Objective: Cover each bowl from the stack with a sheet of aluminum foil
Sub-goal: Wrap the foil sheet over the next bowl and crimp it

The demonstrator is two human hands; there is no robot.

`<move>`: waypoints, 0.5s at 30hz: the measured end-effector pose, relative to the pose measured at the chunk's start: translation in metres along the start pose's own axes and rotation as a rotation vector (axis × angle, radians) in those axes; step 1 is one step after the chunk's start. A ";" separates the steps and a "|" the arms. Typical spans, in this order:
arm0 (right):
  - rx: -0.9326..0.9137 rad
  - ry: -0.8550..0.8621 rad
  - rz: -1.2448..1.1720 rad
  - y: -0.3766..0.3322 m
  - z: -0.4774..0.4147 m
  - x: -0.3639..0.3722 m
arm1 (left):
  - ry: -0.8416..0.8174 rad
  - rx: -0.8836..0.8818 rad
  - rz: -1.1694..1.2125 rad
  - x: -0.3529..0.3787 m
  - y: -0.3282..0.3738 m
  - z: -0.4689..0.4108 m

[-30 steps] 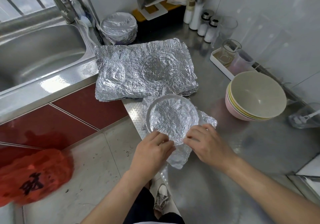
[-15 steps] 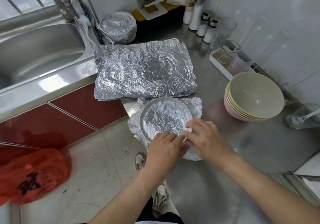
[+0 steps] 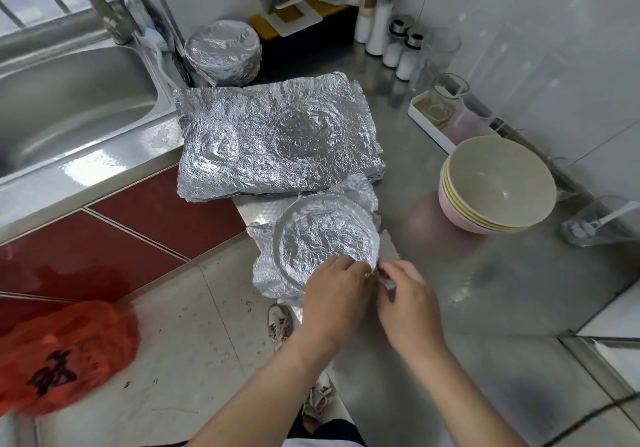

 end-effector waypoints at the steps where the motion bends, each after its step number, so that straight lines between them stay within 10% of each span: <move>1: -0.009 0.019 0.027 0.000 0.000 0.001 | -0.017 -0.044 0.035 0.002 0.001 -0.001; 15: 0.115 0.228 -0.196 0.014 -0.006 0.003 | -0.086 -0.236 0.156 -0.001 0.006 -0.003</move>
Point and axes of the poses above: each hand's wrist, its own z-axis away from the middle knuckle, its own x-axis out of the palm, y = z × x, the point moved 7 cm from there along -z, towards the middle knuckle, and after that the axes turned 15 degrees about -x, right-handed, at the moved point
